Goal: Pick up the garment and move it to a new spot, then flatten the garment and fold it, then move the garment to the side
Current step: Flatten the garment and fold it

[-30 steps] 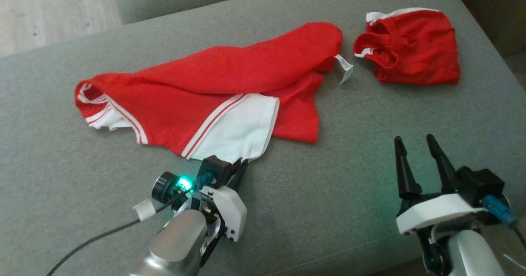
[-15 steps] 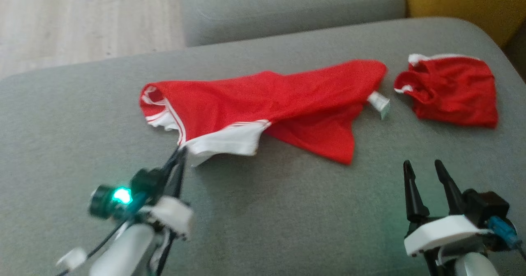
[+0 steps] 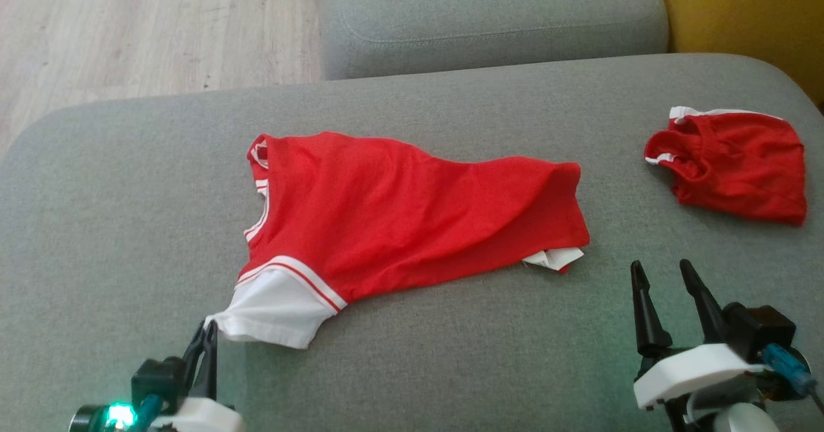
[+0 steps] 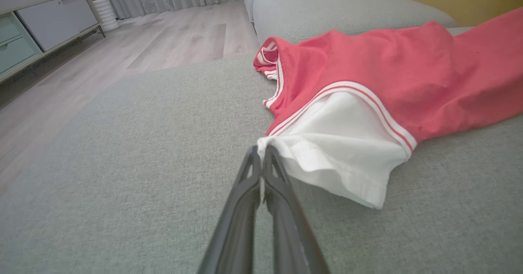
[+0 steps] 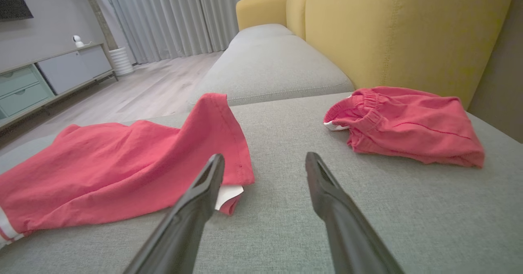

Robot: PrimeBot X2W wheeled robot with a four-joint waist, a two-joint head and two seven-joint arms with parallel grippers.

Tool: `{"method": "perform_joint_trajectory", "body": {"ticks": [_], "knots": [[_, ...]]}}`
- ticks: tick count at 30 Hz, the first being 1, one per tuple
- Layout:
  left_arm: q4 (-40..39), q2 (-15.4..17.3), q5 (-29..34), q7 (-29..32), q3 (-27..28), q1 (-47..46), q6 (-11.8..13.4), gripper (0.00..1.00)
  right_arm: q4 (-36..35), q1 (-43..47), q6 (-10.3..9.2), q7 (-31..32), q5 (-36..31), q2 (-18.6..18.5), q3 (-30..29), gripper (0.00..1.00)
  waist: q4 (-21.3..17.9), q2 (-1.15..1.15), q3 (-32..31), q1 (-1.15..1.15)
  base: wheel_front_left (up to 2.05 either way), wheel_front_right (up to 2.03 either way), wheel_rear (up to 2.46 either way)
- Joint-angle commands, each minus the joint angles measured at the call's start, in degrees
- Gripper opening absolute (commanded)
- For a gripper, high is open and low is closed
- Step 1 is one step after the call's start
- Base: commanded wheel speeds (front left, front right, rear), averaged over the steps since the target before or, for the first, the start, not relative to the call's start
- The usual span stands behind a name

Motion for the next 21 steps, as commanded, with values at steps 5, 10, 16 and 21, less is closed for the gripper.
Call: {"method": "perform_joint_trajectory", "body": {"ticks": [5, 10, 16, 21], "knots": [[-0.8, -0.2, -1.5, -1.6, 2.7, -0.8, 0.6, 0.05, -2.1, -1.2, 0.39, 0.4, -0.8, -0.4, 1.2, 1.00, -0.4, 0.00, 0.0, 0.00, 0.00, 0.00, 0.00], [-0.3, -1.9, -2.1, -3.0, 3.0, -0.5, 0.4, 1.00, -2.0, -1.0, 0.39, 0.6, -0.9, -0.4, 1.0, 1.00, -0.3, 0.00, -0.5, 0.00, 0.00, 0.00, 0.00], [-0.8, -3.9, -2.6, -4.5, 4.0, -0.3, -0.3, 1.00, -1.6, -0.7, 0.39, 0.4, -0.8, -0.4, 0.1, 1.00, 0.9, 0.00, -1.4, 0.00, 0.00, 0.00, 0.00], [-2.8, -4.7, -2.8, -5.0, 4.9, 0.4, -0.9, 1.00, -1.2, -0.3, 0.39, -0.1, -0.6, -0.4, -0.7, 1.00, 2.7, 0.00, -2.5, 0.00, 0.00, 0.00, 0.00]]}}
